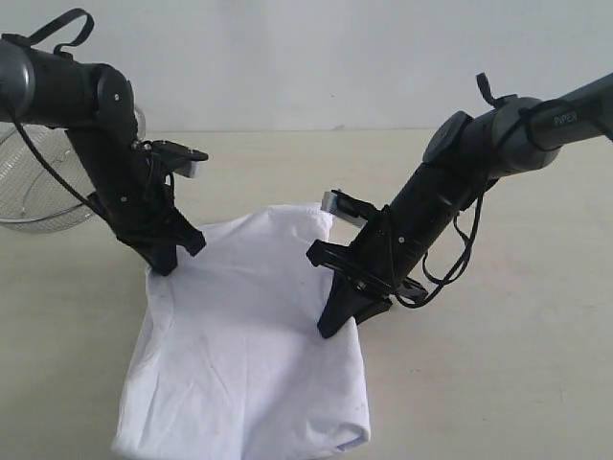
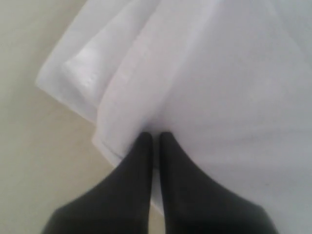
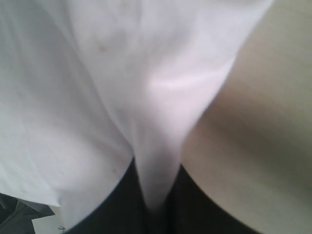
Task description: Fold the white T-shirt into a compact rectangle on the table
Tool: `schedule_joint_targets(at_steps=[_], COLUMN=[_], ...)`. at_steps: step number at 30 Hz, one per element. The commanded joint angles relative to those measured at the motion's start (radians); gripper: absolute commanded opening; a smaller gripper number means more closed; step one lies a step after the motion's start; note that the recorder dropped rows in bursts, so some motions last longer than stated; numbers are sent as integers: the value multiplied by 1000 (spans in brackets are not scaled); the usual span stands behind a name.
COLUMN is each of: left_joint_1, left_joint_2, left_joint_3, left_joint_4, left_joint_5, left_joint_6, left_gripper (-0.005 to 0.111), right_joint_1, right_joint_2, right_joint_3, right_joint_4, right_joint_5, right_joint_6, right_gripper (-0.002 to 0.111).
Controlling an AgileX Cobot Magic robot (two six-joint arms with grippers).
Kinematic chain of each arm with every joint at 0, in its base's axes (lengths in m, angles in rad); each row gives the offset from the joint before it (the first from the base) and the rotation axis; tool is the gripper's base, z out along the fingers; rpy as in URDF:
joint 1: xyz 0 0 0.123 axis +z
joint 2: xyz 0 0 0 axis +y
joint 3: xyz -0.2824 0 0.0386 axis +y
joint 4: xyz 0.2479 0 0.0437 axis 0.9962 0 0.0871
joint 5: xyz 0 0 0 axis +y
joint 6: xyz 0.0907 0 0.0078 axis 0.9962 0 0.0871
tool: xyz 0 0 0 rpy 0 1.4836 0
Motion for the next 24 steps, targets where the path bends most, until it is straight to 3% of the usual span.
schedule_joint_targets(at_steps=[1,13,24], left_joint_1=[6,6,6], left_joint_2=[-80,-298,-355], left_joint_3=[4,4,4], left_joint_4=[-74,-117,-157], left_joint_5=[-12,-24,16], left_joint_6=[1,-38,-38], left_gripper=[4,4,4], right_joint_1=[-17,-141,-180], right_joint_2=[0,-10,-10], right_joint_3=[10,-29,-191], right_joint_4=[-44,32,64], right_joint_5=[-7,10,24], right_joint_6=[6,5,41], right_gripper=[0,0,0])
